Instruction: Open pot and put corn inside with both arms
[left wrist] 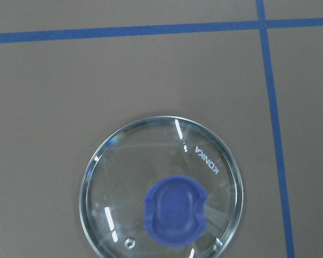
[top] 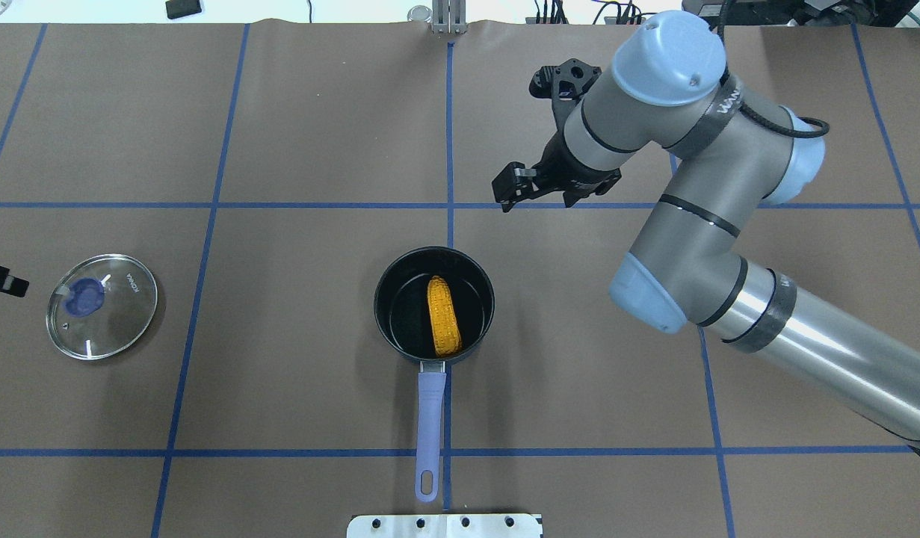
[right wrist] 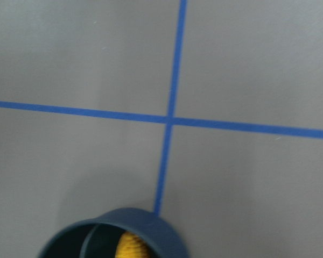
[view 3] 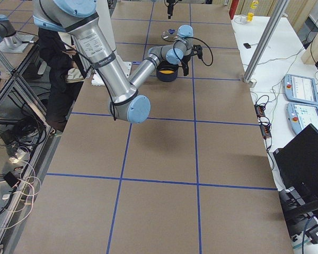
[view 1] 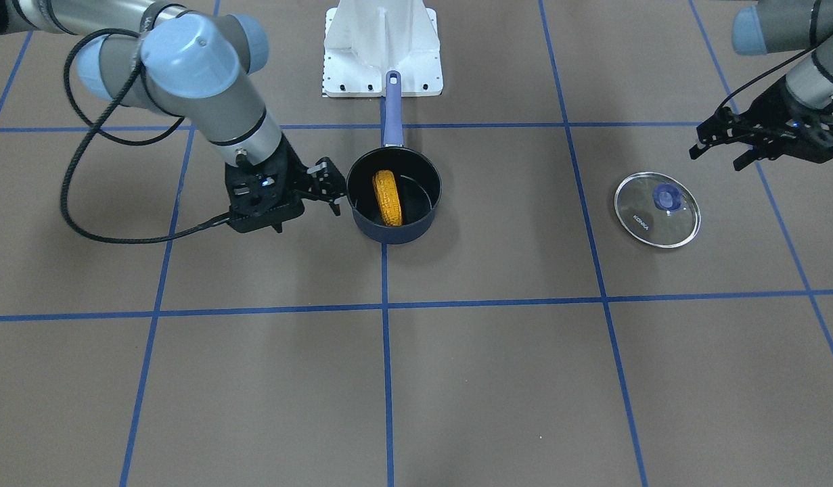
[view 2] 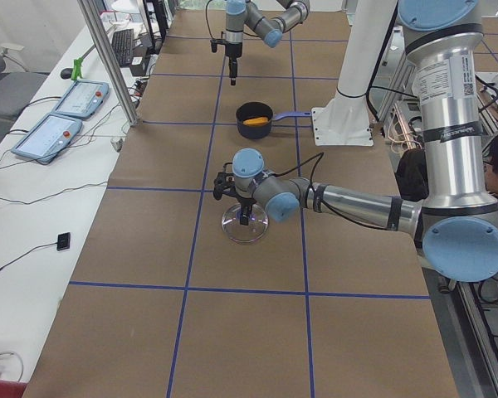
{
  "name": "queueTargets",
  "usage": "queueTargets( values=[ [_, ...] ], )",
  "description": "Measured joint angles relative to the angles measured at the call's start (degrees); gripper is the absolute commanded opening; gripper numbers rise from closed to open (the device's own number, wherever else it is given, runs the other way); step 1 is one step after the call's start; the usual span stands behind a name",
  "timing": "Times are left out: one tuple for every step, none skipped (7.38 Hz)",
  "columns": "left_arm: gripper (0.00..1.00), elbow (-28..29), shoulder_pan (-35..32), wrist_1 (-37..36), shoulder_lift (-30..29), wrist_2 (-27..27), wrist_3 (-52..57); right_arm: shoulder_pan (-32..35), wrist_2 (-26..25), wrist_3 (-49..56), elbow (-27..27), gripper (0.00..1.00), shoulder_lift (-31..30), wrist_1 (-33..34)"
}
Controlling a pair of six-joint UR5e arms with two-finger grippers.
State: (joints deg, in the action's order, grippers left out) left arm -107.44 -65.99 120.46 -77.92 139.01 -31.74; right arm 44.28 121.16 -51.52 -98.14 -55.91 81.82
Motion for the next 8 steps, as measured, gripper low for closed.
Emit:
queueTargets(
  values=[
    [0.97,0.04,-4.91,-4.23,0.6,2.43,8.48,3.62,2.62,5.24,-0.13,1.0,-2.61,0.05],
    [0.97,0.14,-10.04,-10.66,0.75,4.14,18.56,8.1,6.33,10.59,0.02,1.0,-5.22,0.27],
    [0.97,0.23,-14.29,-16.98,0.72,4.81,27.64,12.16,9.35,15.37,0.32,1.0,-7.83,0.37],
    [0.97,0.65,-17.64,-21.58,0.68,4.96,35.27,15.86,11.13,20.37,0.7,1.0,-10.69,0.34],
    [0.97,1.68,-19.95,-23.97,0.6,4.87,40.65,19.36,12.11,25.21,1.62,1.0,-13.21,0.43],
    [0.97,3.41,-21.28,-24.79,0.38,4.64,43.96,22.93,13.03,29.53,3.16,1.0,-15.16,0.54],
    [0.97,5.15,-21.99,-24.9,0.09,4.51,46.42,26.2,14.0,33.39,4.55,1.0,-17.0,0.63],
    [0.97,6.7,-22.77,-24.94,-0.29,4.46,48.85,29.15,14.82,37.75,5.63,1.0,-19.03,0.75]
  ],
)
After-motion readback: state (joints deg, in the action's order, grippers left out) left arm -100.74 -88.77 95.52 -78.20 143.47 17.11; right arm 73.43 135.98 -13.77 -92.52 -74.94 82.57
